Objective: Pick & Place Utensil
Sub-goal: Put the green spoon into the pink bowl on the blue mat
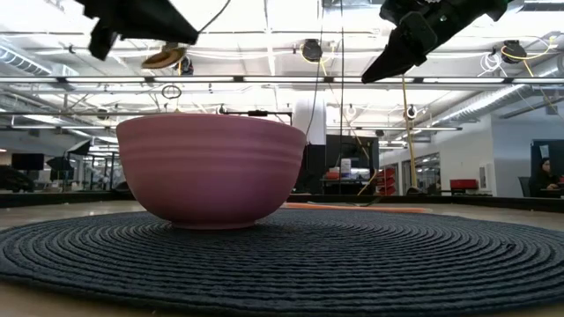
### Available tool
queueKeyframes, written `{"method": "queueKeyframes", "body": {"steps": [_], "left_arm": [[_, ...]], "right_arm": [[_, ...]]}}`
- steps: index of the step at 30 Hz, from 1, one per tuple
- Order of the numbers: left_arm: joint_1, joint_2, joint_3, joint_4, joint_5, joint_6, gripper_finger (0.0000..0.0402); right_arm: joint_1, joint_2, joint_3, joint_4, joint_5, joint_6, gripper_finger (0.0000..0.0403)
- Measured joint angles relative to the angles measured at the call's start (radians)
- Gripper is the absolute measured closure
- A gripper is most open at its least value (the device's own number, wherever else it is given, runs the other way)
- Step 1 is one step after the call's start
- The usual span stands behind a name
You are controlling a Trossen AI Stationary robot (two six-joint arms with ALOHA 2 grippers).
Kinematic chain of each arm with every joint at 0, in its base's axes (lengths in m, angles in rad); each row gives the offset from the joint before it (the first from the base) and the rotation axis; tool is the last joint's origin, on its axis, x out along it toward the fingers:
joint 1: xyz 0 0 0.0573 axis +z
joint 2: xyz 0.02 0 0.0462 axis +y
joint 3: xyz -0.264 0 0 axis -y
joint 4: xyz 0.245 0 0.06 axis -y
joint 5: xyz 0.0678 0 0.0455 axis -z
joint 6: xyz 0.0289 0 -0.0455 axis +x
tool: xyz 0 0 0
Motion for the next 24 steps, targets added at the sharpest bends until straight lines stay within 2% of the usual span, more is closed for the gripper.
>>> {"method": "queueKeyframes", "body": {"steps": [8, 16, 20, 24], "left_arm": [[0.051, 0.152, 0.000, 0.268, 0.001, -0.004, 0.0401], [0.062, 0.350, 0.009, 0.623, -0.018, -0.042, 0.0401], [0.047, 0.422, 0.085, 0.601, -0.061, -0.050, 0.0401], [0.033, 0.457, 0.194, 0.424, -0.109, -0.101, 0.0401]], "right_arm": [[0.000, 0.000, 0.000, 0.000, 0.000, 0.015, 0.0204], [0.000, 0.000, 0.000, -0.004, 0.000, 0.064, 0.0204], [0.000, 0.000, 0.000, -0.020, 0.000, 0.081, 0.0204], [0.001, 0.000, 0.000, -0.040, 0.000, 0.112, 0.0204]]}}
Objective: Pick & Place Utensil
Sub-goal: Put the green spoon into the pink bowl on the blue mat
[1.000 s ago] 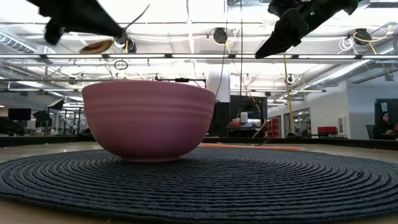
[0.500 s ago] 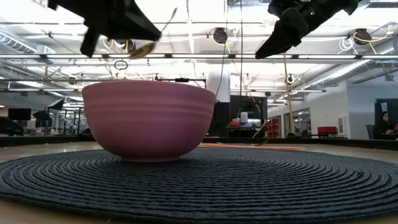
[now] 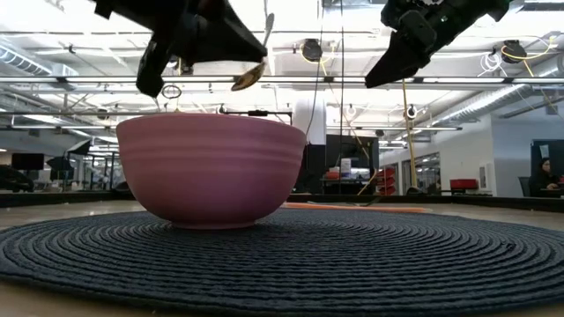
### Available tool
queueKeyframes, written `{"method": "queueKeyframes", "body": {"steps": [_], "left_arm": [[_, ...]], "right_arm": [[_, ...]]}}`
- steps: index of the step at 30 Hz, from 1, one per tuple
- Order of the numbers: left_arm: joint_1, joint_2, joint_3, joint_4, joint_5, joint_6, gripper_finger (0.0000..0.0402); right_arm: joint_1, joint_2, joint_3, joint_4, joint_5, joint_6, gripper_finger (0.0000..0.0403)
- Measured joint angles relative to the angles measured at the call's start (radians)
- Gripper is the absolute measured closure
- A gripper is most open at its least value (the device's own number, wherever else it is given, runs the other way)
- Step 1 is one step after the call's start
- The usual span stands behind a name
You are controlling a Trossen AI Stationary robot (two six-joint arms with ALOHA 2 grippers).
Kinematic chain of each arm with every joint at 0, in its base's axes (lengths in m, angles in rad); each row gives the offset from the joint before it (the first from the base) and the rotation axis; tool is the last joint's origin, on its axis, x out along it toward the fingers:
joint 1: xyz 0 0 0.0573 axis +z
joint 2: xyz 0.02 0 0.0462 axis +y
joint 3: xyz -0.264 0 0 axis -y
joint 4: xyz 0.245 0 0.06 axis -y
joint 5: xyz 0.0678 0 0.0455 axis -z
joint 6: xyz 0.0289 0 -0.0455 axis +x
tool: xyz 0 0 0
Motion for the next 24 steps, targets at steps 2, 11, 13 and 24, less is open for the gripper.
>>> {"method": "queueKeyframes", "body": {"steps": [2, 11, 13, 24], "left_arm": [[-0.003, 0.009, 0.049, -0.142, -0.011, -0.072, 0.0401], [-0.006, 0.051, 0.210, -0.626, 0.014, -0.431, 0.0401], [0.003, 0.078, 0.236, -0.637, 0.046, -0.457, 0.0401], [0.024, 0.112, 0.312, -0.882, 0.144, -0.590, 0.0401]], "right_arm": [[0.003, 0.000, 0.000, -0.008, 0.000, 0.020, 0.0204], [0.003, 0.000, 0.000, -0.052, -0.001, 0.076, 0.0204], [0.003, 0.000, 0.000, -0.049, 0.000, 0.084, 0.0204], [0.004, 0.000, 0.000, -0.053, 0.000, 0.085, 0.0204]]}}
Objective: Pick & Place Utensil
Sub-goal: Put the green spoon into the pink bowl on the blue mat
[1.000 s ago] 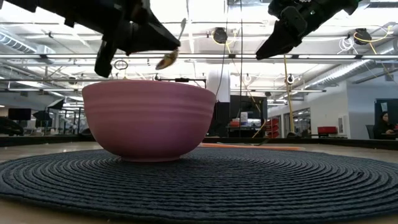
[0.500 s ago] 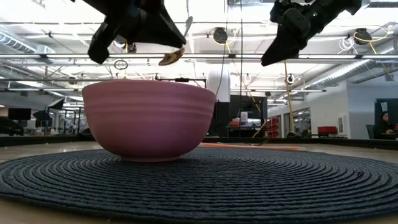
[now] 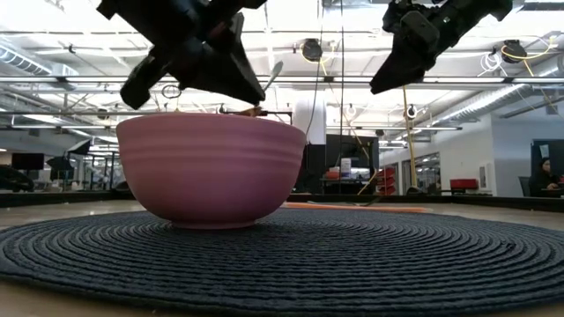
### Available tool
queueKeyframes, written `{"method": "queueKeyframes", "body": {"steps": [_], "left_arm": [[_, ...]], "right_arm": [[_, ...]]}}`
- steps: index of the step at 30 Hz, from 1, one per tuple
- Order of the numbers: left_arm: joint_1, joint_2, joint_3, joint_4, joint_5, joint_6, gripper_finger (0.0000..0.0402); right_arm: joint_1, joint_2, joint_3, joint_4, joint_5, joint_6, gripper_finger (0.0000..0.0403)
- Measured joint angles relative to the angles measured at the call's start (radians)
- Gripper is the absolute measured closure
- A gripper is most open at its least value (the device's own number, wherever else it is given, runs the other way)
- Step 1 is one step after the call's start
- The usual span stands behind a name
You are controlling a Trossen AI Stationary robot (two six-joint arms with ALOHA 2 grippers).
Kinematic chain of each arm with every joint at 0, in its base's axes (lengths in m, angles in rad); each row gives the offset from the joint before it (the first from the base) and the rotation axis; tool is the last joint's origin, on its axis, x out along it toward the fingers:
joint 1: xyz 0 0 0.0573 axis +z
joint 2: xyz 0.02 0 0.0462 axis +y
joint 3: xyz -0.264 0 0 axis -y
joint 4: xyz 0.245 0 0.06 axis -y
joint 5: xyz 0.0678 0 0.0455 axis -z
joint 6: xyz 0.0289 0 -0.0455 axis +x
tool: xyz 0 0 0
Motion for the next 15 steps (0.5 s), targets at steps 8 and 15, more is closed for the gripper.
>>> {"method": "queueKeyframes", "body": {"steps": [8, 15], "left_arm": [[0.006, -0.001, 0.037, -0.222, 0.081, -0.142, 0.0401], [0.014, -0.001, 0.037, -0.272, 0.150, -0.193, 0.0401]], "right_arm": [[0.000, 0.000, 0.000, 0.004, 0.000, -0.012, 0.0204], [0.000, 0.000, 0.000, 0.012, 0.000, -0.018, 0.0204]]}}
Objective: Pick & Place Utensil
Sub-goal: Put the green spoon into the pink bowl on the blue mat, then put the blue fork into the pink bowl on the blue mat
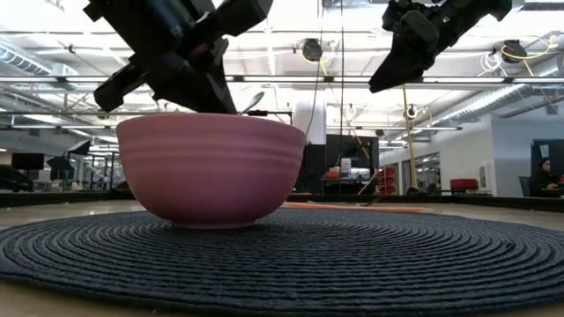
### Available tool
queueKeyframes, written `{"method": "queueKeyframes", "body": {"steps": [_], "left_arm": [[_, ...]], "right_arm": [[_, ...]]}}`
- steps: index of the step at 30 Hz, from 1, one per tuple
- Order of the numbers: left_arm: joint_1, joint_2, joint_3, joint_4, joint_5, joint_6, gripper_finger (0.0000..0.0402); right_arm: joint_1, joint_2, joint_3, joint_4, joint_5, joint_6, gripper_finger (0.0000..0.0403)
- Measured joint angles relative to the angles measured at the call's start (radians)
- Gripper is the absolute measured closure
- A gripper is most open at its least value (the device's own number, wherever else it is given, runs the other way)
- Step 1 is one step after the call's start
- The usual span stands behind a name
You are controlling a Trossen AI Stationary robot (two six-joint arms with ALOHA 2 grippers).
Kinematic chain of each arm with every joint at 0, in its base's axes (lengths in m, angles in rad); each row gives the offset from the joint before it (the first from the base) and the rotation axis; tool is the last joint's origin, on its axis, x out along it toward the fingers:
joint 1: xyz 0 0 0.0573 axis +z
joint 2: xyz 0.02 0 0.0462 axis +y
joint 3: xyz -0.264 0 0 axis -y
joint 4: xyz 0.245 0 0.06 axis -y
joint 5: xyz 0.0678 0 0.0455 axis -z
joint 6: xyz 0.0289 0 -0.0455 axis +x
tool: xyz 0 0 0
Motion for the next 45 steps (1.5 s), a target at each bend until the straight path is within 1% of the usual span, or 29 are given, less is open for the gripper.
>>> {"method": "queueKeyframes", "body": {"steps": [6, 12, 15, 24, 27, 37, 45], "left_arm": [[0.006, 0.003, 0.000, -0.028, 0.038, -0.030, 0.0401], [0.009, 0.025, 0.000, -0.029, 0.052, -0.048, 0.0399], [0.011, 0.028, 0.000, -0.030, 0.070, -0.041, 0.0393], [0.011, 0.028, 0.000, -0.029, 0.070, -0.002, 0.0386], [0.011, 0.028, 0.000, -0.030, 0.062, 0.007, 0.0376], [0.012, 0.028, 0.000, -0.037, 0.060, 0.007, 0.0320], [0.007, 0.027, -0.001, -0.036, 0.024, 0.022, 0.0314]], "right_arm": [[0.000, 0.000, 0.000, 0.001, 0.000, 0.004, 0.0204], [0.000, 0.000, 0.000, 0.000, 0.000, 0.011, 0.0204], [0.000, 0.000, 0.000, 0.000, 0.000, 0.011, 0.0204], [0.000, 0.000, 0.000, -0.001, -0.002, 0.011, 0.0204], [0.000, 0.000, 0.000, -0.001, -0.003, 0.011, 0.0204], [0.000, 0.000, 0.000, -0.001, -0.003, 0.011, 0.0204], [0.000, 0.000, 0.000, -0.002, -0.003, 0.011, 0.0204]]}}
